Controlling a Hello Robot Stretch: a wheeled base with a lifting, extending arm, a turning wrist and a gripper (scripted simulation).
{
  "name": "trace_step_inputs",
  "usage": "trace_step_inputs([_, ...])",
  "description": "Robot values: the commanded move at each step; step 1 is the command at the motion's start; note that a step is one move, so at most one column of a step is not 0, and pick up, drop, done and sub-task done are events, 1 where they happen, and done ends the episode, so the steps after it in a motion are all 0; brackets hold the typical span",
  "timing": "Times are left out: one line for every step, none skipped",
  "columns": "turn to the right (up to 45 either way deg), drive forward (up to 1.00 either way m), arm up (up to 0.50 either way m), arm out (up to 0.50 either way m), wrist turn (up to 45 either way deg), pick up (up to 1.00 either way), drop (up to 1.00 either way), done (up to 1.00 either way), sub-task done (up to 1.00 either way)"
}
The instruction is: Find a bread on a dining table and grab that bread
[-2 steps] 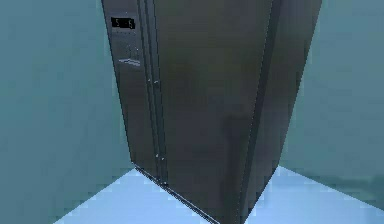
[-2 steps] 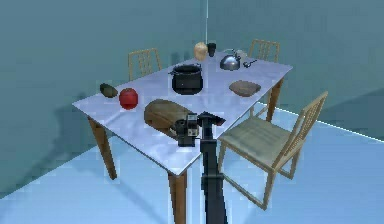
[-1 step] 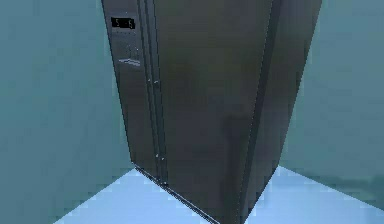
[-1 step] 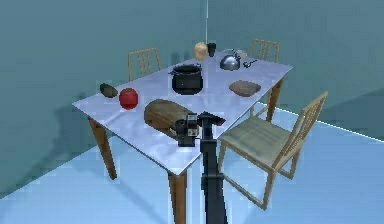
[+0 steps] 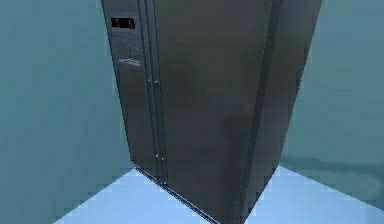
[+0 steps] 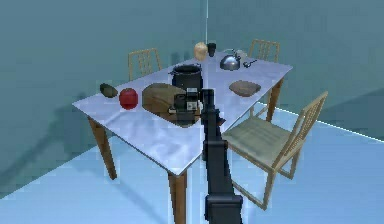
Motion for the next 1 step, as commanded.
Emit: trace_step_inputs([0.0,0.00,0.00,0.00,0.0,0.00,0.00,1.00,0.00])
